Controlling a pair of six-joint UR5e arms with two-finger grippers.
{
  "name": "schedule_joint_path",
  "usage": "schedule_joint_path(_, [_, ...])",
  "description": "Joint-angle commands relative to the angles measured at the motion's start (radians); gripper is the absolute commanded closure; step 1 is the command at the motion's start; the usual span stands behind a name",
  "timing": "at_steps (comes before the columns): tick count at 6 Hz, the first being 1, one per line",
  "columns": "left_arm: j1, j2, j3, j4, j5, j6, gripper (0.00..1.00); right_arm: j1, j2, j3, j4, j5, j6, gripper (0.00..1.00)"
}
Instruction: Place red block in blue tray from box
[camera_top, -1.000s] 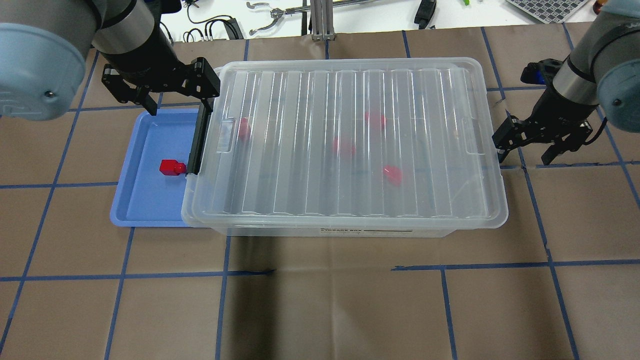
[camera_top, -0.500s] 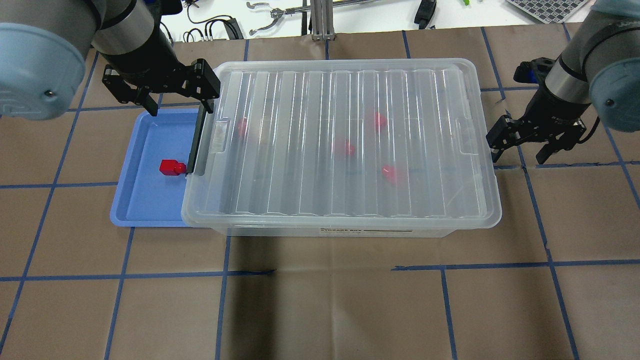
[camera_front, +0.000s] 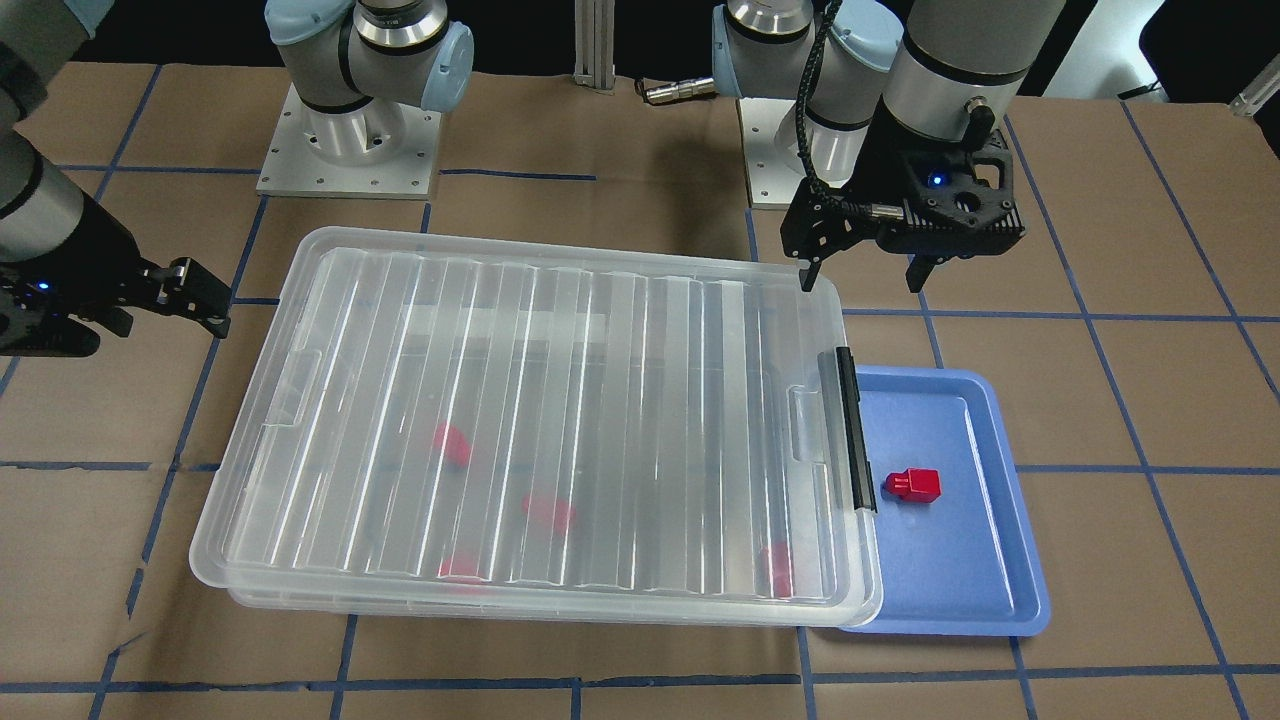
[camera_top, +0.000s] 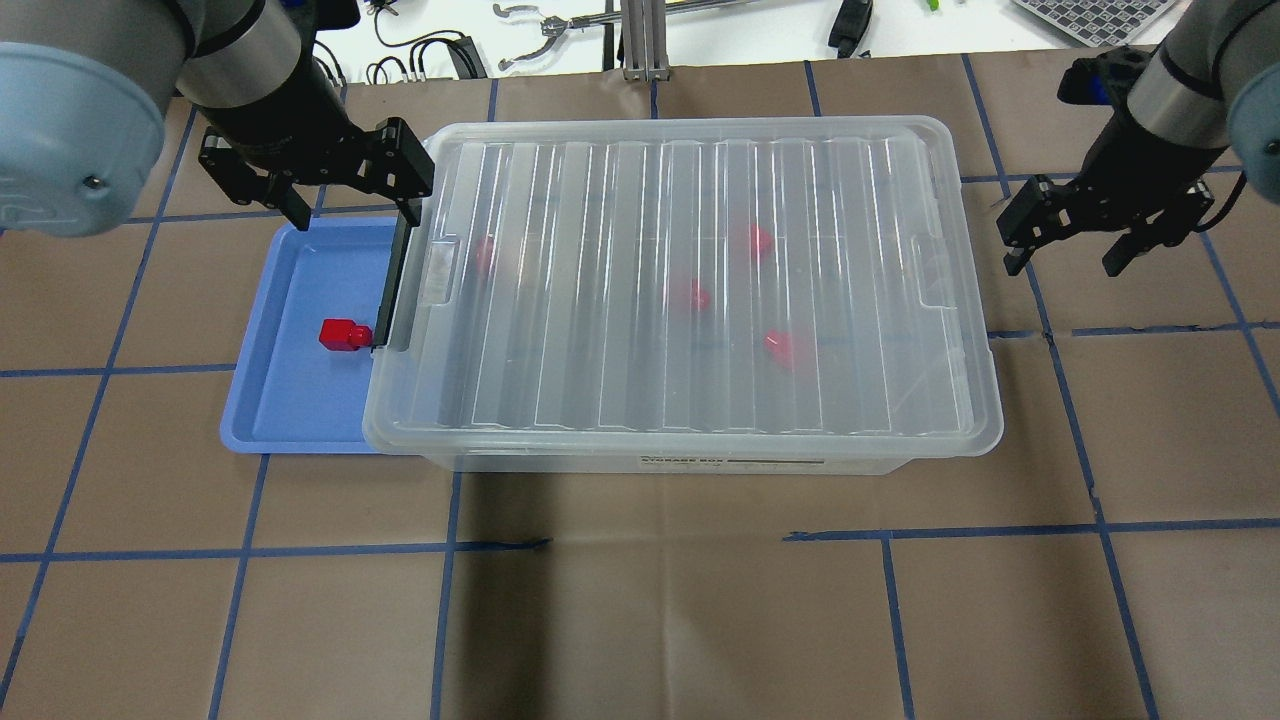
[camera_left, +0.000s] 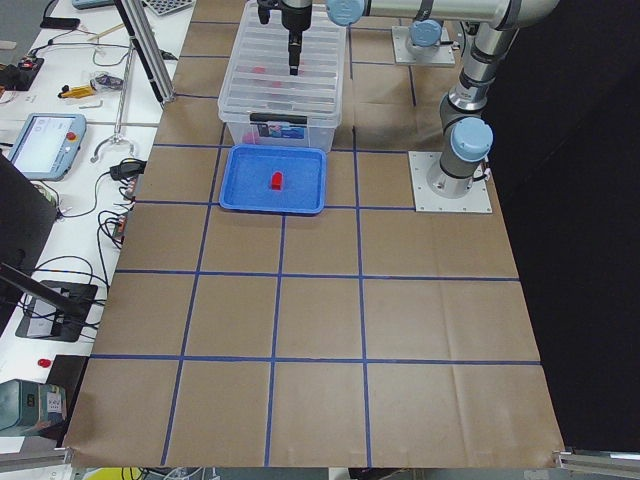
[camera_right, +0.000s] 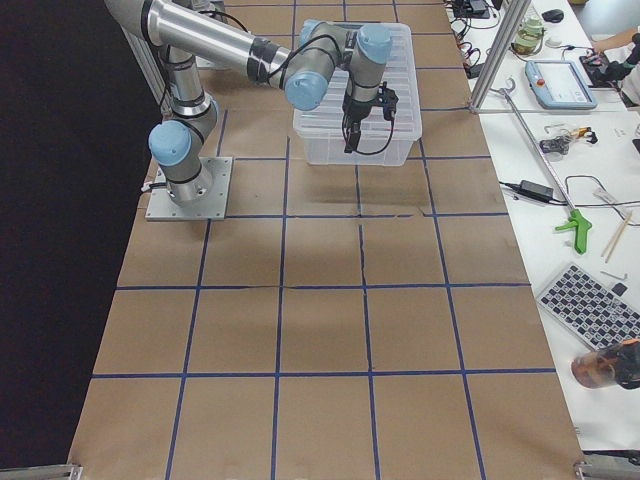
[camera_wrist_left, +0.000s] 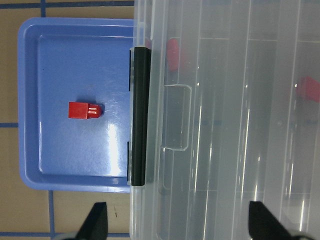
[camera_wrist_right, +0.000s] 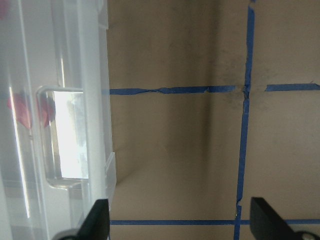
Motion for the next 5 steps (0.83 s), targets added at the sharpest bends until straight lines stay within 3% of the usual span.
schedule_joint_path(1, [0.000,0.000,0.000,0.000,0.001,0.000,0.01,0.037,0.002,-0.152,0.143,0.010,0.086,0.00])
schedule_joint_path(3, [0.000,0.003,0.000,0.000,0.002,0.000,0.01,0.210,0.031,-0.302,0.243,0.001,0.302,0.00])
schedule_joint_path(5, [0.000,0.003,0.000,0.000,0.001,0.000,0.01,0.312,0.058,-0.357,0.248,-0.004,0.420,0.00])
